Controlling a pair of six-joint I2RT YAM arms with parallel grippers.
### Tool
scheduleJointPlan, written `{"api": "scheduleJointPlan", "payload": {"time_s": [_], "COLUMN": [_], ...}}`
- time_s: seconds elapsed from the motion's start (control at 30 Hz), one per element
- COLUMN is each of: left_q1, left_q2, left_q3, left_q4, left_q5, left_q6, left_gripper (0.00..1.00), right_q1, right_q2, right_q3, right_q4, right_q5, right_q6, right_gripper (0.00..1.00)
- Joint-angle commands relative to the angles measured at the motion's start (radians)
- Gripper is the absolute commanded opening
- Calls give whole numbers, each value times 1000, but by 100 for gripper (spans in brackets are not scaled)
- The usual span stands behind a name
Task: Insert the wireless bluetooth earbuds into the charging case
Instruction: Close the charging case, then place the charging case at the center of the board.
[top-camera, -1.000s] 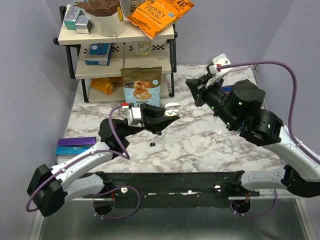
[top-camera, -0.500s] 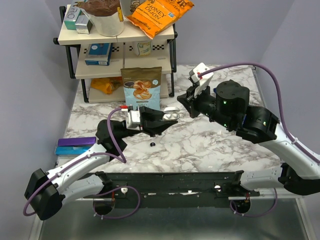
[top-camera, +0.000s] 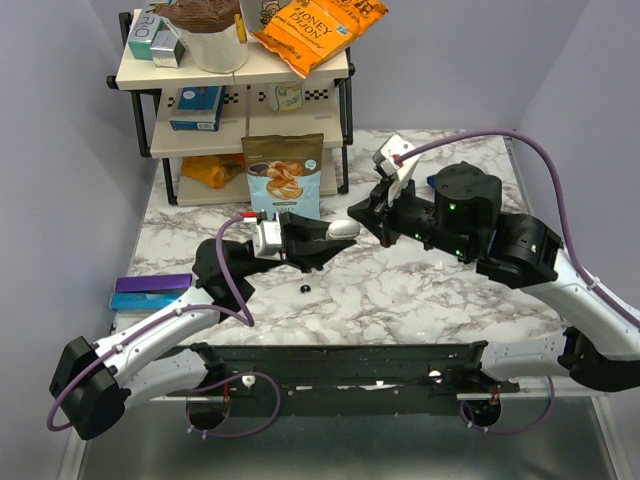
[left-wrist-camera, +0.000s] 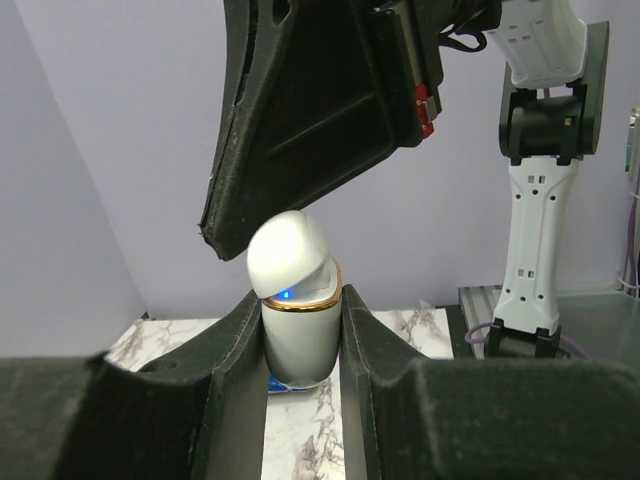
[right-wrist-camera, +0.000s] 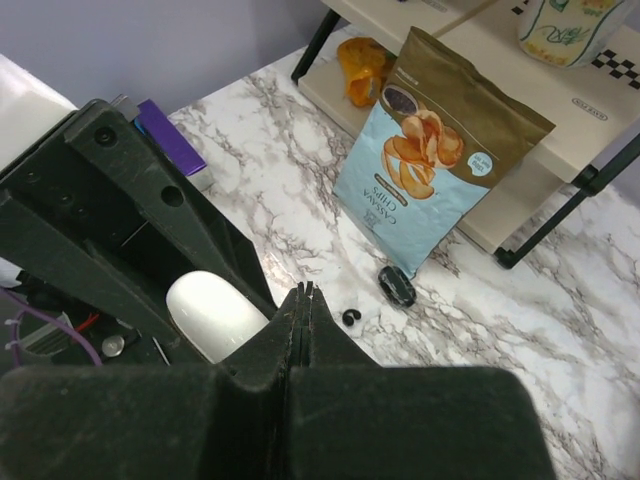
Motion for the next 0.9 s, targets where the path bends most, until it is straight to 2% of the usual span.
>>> {"api": "scheduleJointPlan", "payload": {"time_s": [0.0, 0.2, 0.27, 0.3, 0.33, 0.37, 0.4, 0.43, 0.47, 0.53, 0.57, 0.63, 0.77, 0.87], "left_q1": [3, 3, 3, 3, 3, 3, 3, 5, 3, 1, 1, 1, 0, -2], "left_q2": [9, 10, 15, 25, 42, 95, 131, 169, 255, 333, 405, 474, 669, 778], "left_q3": [9, 1, 4, 15, 26, 52, 61, 64, 57, 35, 8, 0, 110, 167], "left_q4": [14, -5, -69, -113, -159, -246, -271, -278, -255, -195, -124, -85, -202, -230], "left_q5": [-29, -70, -131, -217, -244, -251, -252, -241, -236, -257, -273, -294, -319, -321], "left_q6": [24, 14, -9, -77, -110, -145, -180, -281, -330, -485, -524, -578, -608, -618], "left_gripper": [0, 0, 0, 0, 0, 0, 0, 0, 0, 0, 0, 0, 0, 0], "right_q1": [-2, -2, -4, -2, -5, -5, -5, -10, -16, -17, -20, -20, -20, -20], "right_q2": [-21, -72, -109, -127, -174, -201, -227, -280, -299, -325, -346, -365, -403, -435], "right_q3": [-23, -75, -116, -168, -205, -246, -289, -381, -415, -492, -518, -555, -648, -690], "right_q4": [-25, 16, 56, 103, 126, 154, 227, 254, 275, 286, 286, 268, 222, 208], "right_q5": [-53, 40, 205, 285, 438, 491, 531, 568, 574, 602, 611, 611, 590, 573], "right_q6": [-2, 27, 82, 96, 136, 140, 144, 165, 176, 217, 225, 263, 320, 348], "right_gripper": [1, 1, 1, 4, 7, 9, 13, 17, 24, 27, 29, 32, 34, 34]}}
